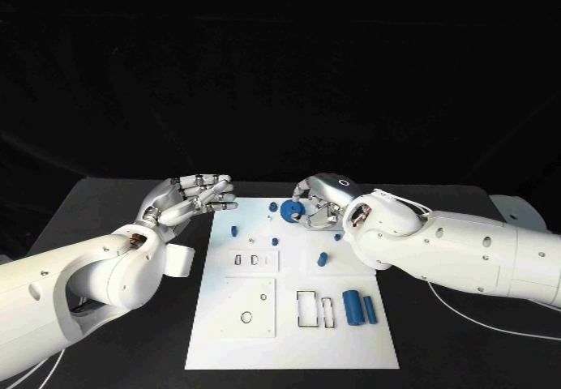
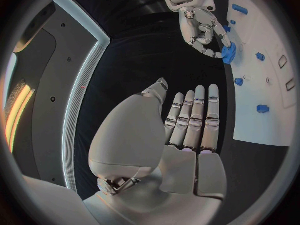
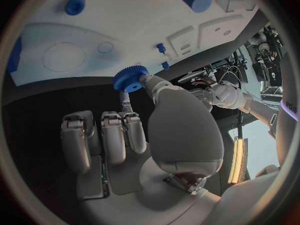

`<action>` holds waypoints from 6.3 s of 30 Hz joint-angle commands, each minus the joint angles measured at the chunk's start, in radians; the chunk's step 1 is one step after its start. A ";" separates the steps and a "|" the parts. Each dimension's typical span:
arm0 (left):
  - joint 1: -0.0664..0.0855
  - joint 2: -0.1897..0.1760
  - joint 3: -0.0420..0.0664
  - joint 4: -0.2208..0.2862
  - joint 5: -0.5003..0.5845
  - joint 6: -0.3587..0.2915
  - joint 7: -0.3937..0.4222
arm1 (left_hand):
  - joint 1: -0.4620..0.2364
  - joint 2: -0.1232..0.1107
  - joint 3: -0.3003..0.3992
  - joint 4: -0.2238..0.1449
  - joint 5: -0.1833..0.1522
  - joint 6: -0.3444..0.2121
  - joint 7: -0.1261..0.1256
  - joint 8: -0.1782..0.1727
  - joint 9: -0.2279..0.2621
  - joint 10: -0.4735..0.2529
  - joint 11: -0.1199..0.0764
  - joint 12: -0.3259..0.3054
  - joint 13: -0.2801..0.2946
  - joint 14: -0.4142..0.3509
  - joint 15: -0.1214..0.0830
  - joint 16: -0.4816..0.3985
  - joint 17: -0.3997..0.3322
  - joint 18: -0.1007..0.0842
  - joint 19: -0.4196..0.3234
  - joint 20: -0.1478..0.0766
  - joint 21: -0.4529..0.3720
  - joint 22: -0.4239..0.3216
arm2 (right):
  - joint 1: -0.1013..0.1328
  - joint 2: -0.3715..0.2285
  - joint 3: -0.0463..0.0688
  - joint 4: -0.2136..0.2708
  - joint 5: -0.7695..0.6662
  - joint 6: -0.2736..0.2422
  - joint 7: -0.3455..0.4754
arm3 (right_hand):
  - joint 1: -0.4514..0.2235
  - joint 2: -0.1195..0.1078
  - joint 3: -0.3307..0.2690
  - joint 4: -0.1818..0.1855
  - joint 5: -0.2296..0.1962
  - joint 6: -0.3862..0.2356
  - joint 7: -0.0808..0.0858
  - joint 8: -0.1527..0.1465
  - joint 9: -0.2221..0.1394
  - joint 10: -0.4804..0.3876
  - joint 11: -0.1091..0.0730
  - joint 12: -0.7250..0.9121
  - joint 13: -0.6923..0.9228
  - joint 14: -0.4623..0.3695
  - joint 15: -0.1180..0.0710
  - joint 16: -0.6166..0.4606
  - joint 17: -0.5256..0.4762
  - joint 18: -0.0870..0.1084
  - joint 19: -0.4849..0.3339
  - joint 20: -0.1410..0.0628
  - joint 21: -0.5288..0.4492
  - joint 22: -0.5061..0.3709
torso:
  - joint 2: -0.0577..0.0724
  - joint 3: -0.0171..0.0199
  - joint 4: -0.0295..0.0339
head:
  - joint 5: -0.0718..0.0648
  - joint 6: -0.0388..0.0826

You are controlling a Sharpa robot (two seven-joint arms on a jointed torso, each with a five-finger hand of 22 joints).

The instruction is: Assemble the parts on the task board

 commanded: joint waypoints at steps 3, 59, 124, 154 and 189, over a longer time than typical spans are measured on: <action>0.001 0.004 0.001 0.001 0.001 0.020 0.004 | -0.004 -0.004 0.007 -0.001 0.000 0.006 0.035 -0.007 -0.002 0.009 0.001 -0.005 0.001 0.003 0.001 -0.004 0.002 0.015 0.009 0.001 -0.005 -0.002 | -0.001 0.052 -0.002 -0.032 -0.077 -0.021 -0.023 | 0.002 0.012 0.006 0.002 0.004 0.015 -0.009 0.001 0.004 0.078 -0.008 0.005 0.233 0.105 -0.007 0.007 0.247 -0.007 0.106 -0.006 0.004 0.263 | 0.001 -0.0016 0.0014 | 0.002 0.000; 0.001 0.005 0.001 0.002 0.001 0.026 -0.007 | -0.006 -0.005 0.010 -0.001 0.000 0.005 0.036 -0.009 -0.003 0.009 0.002 -0.008 0.001 0.003 0.002 -0.007 0.004 0.015 0.010 0.002 -0.007 -0.004 | -0.039 0.217 -0.016 -0.219 -0.033 0.104 0.005 | -0.182 0.037 -0.117 0.089 -0.109 -0.038 0.020 -0.102 -0.016 0.054 0.021 -0.021 0.210 0.106 0.019 0.008 0.253 -0.007 0.106 0.017 0.004 0.263 | 0.001 0.0011 -0.0023 | 0.009 -0.002; 0.001 0.000 0.001 -0.016 0.001 0.038 -0.008 | -0.005 -0.006 0.012 -0.002 0.000 0.006 0.035 -0.009 -0.003 0.010 0.002 -0.010 0.001 0.002 0.002 -0.009 0.005 0.015 0.010 0.002 -0.008 -0.005 | -0.068 -0.191 -0.010 -0.172 0.381 0.122 0.344 | 0.065 -0.024 -0.021 -0.053 -0.107 -0.052 0.024 -0.170 -0.031 0.037 0.021 -0.041 0.195 0.105 0.017 0.008 0.251 -0.007 0.106 0.013 0.004 0.263 | -0.006 0.0112 -0.0240 | -0.009 0.001; 0.001 -0.001 0.001 -0.018 0.001 0.040 -0.013 | -0.004 -0.008 0.015 -0.004 0.000 0.008 0.034 -0.010 -0.003 0.013 0.001 -0.012 0.002 0.002 0.002 -0.011 0.006 0.015 0.012 0.002 -0.010 -0.007 | -0.073 -0.170 -0.010 -0.186 0.394 0.050 0.350 | 0.069 0.026 0.023 -0.059 -0.124 0.079 -0.003 -0.103 -0.003 0.063 0.000 -0.013 0.220 0.107 -0.001 0.010 0.259 -0.007 0.106 0.001 0.004 0.263 | -0.007 0.0107 -0.0242 | -0.010 -0.007; 0.001 0.013 0.000 -0.055 0.001 0.050 -0.020 | -0.005 -0.008 0.016 -0.004 0.000 0.008 0.034 -0.010 -0.003 0.013 0.001 -0.013 0.002 0.002 0.002 -0.012 0.007 0.015 0.012 0.002 -0.010 -0.008 | -0.039 -0.137 -0.008 0.132 0.234 -0.082 0.152 | 0.036 0.069 0.041 -0.052 -0.095 0.113 -0.038 -0.043 0.029 0.079 -0.032 0.004 0.235 0.108 -0.029 0.011 0.263 -0.007 0.106 -0.028 0.004 0.263 | -0.011 0.0094 -0.0230 | 0.024 -0.019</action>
